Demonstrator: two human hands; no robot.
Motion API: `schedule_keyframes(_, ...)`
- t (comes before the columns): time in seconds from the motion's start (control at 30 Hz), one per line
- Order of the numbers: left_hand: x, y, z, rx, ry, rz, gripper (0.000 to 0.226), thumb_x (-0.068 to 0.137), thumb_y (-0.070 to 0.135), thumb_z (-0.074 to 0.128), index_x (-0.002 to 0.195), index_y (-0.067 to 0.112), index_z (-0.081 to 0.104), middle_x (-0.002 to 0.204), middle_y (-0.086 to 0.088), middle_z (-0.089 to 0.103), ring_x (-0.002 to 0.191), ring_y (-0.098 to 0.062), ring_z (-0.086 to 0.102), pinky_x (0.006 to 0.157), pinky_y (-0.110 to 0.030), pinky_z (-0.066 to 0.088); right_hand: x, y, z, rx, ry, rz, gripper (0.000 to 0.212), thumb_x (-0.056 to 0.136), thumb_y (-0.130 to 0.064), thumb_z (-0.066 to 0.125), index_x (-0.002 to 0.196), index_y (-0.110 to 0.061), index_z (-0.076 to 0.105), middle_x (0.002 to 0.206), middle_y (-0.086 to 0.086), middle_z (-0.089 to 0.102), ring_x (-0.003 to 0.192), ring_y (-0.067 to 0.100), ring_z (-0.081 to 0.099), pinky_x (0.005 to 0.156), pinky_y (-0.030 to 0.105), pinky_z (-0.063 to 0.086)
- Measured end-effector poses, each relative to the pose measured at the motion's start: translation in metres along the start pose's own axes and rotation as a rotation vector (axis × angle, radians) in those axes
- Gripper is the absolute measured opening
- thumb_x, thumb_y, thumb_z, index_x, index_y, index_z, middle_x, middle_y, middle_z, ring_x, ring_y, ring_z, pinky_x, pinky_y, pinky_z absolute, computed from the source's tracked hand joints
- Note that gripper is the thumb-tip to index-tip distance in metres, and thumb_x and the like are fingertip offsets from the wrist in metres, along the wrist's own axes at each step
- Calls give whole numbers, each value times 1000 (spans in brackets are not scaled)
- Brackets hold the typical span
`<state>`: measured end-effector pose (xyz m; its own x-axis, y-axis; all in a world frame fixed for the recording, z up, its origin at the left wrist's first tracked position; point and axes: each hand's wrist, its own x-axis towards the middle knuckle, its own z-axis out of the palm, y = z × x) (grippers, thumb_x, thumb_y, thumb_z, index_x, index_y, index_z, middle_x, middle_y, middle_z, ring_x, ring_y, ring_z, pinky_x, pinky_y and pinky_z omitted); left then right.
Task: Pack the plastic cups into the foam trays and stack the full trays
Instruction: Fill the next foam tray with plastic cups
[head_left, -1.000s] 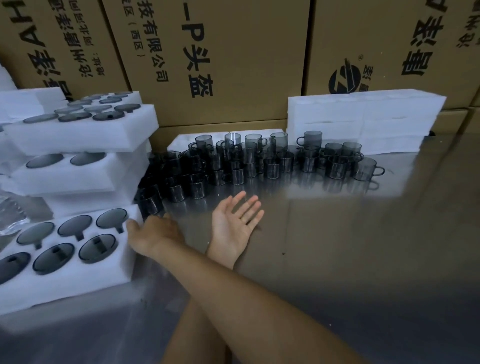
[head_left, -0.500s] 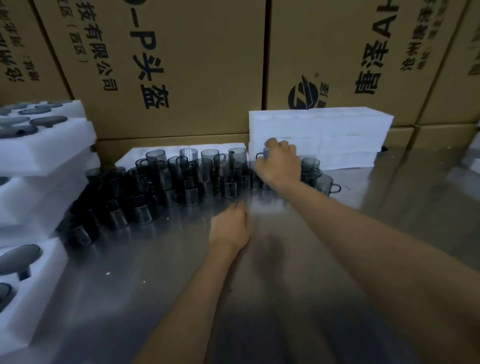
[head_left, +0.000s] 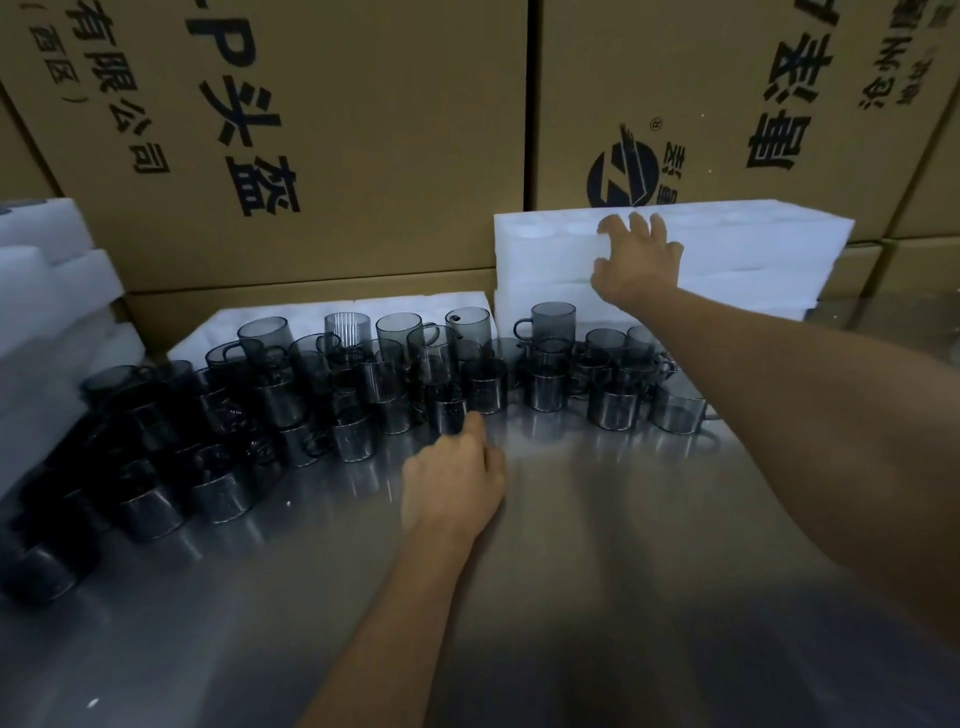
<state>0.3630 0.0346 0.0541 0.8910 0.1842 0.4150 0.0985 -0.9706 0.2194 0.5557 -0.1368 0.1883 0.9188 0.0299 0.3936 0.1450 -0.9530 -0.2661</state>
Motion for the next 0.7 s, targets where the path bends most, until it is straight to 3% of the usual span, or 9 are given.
schedule_keyframes(0.13,3,-4,0,-28,19,-25,9,97,28,42,90,23,39,55,9,39,47,-12,33,53,-31,25,-3,-10,-8,9,133,-119,35,98,-17,50,133,-23,46,152,9,39,150,29,14,118,51,10)
schedule_keyframes(0.27,10,-10,-3,-212,-36,-167,9,91,34,51,88,28,57,68,7,58,67,-21,50,65,-30,35,-39,-14,-39,148,326,-154,28,95,-17,52,122,-22,49,125,1,57,133,25,40,117,52,8)
schedule_keyframes(0.33,12,-14,-6,-447,-49,-267,16,90,31,53,82,25,65,70,7,66,71,-20,55,64,-29,37,-69,-9,-57,210,375,-171,26,95,-21,52,121,-24,50,108,-1,58,117,24,51,116,52,8)
schedule_keyframes(0.47,4,-16,-17,-932,-4,-310,33,98,18,45,74,17,68,48,-1,52,47,-16,47,56,-29,35,-138,12,-83,294,290,-264,21,96,-25,55,117,-28,53,100,-2,58,99,22,55,113,49,13)
schedule_keyframes(0.53,0,-19,-24,-1138,32,-413,36,102,18,40,81,10,67,53,-5,51,42,-12,42,49,-29,32,-178,24,-88,299,204,-304,20,95,-25,58,114,-30,54,103,-4,60,95,19,54,106,43,21)
schedule_keyframes(0.6,-7,-21,-31,-1311,32,-483,37,106,27,36,96,7,66,65,-6,57,49,-11,47,48,-25,34,-217,34,-90,324,103,-312,21,93,-25,61,114,-29,57,110,-4,64,103,19,56,103,40,27)
schedule_keyframes(0.7,-23,-16,-39,-1462,-18,-484,42,103,43,39,119,11,61,89,-1,67,74,-12,60,61,-21,45,-266,43,-88,287,-45,-357,29,92,-29,65,120,-32,62,117,-7,68,112,19,57,107,41,30)
